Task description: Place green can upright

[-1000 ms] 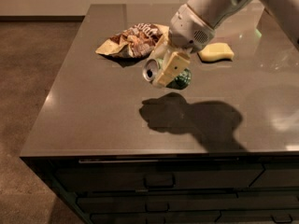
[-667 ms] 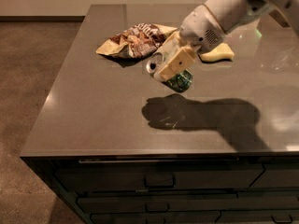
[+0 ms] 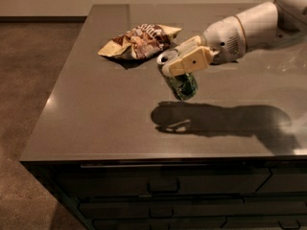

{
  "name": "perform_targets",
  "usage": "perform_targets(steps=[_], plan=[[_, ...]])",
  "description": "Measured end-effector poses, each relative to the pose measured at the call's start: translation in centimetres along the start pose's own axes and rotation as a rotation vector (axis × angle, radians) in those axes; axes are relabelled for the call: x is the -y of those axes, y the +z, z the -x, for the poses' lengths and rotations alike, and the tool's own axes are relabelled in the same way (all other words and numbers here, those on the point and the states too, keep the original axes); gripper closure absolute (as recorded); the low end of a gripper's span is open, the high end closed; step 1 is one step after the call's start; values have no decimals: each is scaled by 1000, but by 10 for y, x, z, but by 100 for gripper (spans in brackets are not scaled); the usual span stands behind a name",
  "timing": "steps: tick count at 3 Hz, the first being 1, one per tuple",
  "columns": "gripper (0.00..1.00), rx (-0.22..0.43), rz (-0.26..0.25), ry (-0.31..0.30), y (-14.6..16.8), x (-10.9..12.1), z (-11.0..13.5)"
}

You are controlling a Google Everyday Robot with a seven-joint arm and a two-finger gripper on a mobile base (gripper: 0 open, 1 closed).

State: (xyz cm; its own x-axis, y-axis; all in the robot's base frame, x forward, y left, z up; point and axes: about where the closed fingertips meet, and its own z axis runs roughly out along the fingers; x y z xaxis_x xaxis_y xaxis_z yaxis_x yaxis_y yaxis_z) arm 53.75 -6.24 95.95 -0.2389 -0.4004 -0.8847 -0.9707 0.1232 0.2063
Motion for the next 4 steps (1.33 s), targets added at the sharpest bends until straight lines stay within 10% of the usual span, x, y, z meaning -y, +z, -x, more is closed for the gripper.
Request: perform_targets(steps=[4], plan=[[100,351,-74,7,-5,-11,-31]])
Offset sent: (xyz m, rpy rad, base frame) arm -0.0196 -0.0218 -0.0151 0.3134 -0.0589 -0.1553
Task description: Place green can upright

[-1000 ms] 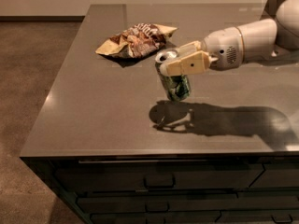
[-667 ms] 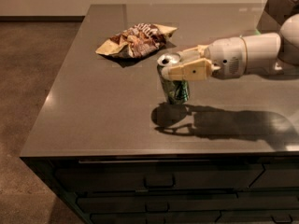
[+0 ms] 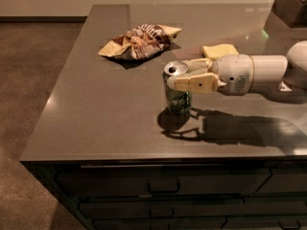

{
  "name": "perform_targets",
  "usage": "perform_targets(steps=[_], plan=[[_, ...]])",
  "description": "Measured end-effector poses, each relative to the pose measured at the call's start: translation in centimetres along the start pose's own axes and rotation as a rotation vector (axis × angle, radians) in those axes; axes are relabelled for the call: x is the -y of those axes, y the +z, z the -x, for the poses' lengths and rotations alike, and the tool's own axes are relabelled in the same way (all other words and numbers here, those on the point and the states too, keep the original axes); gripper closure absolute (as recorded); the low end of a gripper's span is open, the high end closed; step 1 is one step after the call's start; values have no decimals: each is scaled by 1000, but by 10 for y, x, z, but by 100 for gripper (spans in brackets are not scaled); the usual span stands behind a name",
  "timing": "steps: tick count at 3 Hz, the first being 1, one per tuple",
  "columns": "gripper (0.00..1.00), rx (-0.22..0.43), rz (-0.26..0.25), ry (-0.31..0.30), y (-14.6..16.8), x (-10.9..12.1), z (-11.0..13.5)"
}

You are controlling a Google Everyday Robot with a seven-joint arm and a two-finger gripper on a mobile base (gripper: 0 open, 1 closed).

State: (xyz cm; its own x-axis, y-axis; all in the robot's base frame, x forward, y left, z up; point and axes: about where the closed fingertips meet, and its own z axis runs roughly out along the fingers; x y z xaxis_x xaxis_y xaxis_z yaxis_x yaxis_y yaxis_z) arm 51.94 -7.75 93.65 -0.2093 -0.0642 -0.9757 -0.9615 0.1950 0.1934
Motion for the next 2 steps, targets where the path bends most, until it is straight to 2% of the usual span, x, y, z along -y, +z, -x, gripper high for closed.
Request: perform_targets(steps=[1,2], plan=[[82,20,-13,-24,-2,1,-6],[59,35,-25,-36,-5,3,-14]])
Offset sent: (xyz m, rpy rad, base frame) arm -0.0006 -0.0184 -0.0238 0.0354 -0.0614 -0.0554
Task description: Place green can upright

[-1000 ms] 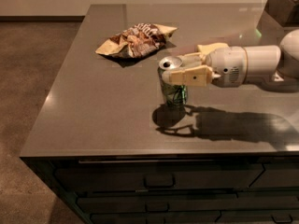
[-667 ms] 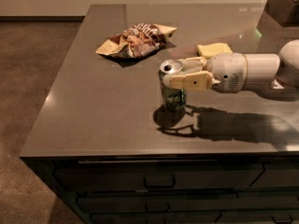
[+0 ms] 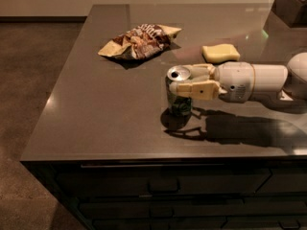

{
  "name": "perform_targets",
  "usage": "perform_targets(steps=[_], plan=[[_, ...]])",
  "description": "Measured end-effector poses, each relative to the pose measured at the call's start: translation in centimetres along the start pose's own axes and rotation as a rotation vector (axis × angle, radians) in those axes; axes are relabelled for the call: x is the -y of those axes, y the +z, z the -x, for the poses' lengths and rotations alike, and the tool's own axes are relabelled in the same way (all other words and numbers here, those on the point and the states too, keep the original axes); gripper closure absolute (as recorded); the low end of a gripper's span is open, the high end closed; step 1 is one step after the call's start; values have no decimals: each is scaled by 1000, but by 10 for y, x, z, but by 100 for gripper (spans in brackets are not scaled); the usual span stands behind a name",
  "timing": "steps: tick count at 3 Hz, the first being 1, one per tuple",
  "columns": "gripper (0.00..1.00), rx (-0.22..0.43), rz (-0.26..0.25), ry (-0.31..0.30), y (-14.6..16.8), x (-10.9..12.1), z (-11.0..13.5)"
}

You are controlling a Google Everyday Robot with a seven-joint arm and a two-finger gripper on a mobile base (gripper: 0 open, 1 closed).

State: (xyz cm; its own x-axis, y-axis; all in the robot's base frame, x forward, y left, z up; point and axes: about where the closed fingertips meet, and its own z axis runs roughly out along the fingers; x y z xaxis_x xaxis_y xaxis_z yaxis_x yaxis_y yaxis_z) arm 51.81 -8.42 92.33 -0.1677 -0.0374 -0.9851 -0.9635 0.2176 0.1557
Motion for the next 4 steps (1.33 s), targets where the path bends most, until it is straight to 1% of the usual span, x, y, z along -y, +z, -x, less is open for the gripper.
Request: perform_targets(steps=[1,2,3,4], plan=[[35,23,13,-10,-2,3,-6],[12,22,17,-11,1,2,-6],[0,21,21,-12,3,1,-5],[0,21,22,-12,3,1,-5]])
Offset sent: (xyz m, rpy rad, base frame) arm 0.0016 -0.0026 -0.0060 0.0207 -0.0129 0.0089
